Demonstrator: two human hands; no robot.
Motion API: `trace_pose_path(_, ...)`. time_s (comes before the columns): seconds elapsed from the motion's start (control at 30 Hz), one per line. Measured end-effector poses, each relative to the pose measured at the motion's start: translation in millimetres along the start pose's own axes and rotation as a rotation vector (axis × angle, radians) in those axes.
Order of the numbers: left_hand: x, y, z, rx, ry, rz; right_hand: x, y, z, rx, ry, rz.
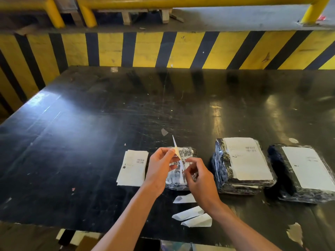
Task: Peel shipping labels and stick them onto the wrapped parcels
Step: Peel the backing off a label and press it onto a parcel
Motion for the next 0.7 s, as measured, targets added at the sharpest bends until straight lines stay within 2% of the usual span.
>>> trace_pose_path(0.1,2.5,-3.0,4.7,0.005,-0.015,-0.055,7.9,-7.3,6.6,0.012,0.041,0.005)
trace_pose_path(0.2,8.2,-20.1,12.0,0.072,0.022,-0.153,11.3,-19.7,13.8,0.031,0.001,-0.093)
trace_pose_path(0.3,-3.3,-34.0,22.8,0.115,0.061,0.114,8.5,-22.2,19.1,-0.031,-0.064,-0.169)
trace_pose_path(0.4,-35.8,-33.7,29.9,0.023,-0.042,0.327,1.5,-19.2,24.4,-0.087,-0.123,-0.212)
trace_pose_path(0.57,-50.9,-30.6,32.7,-0.002,-0.041,0.32,2.9,-19.4,30.8,-0.153,-0.057,-0.069)
trace_pose_path(0.7,-49.6,-35.0,35.2,0.053,-0.003,0.373,13.7,-22.9,34.8,-0.162,0.028,0.021)
Point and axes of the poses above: each hand's wrist, its own z-axis towards the middle knuckle, its own y-axis out of the palm, x = y × z, the point moved 7 cm from there along z, towards the middle knuckle, and after that the axes turned 9 degrees about -z, right-handed, at the moved point
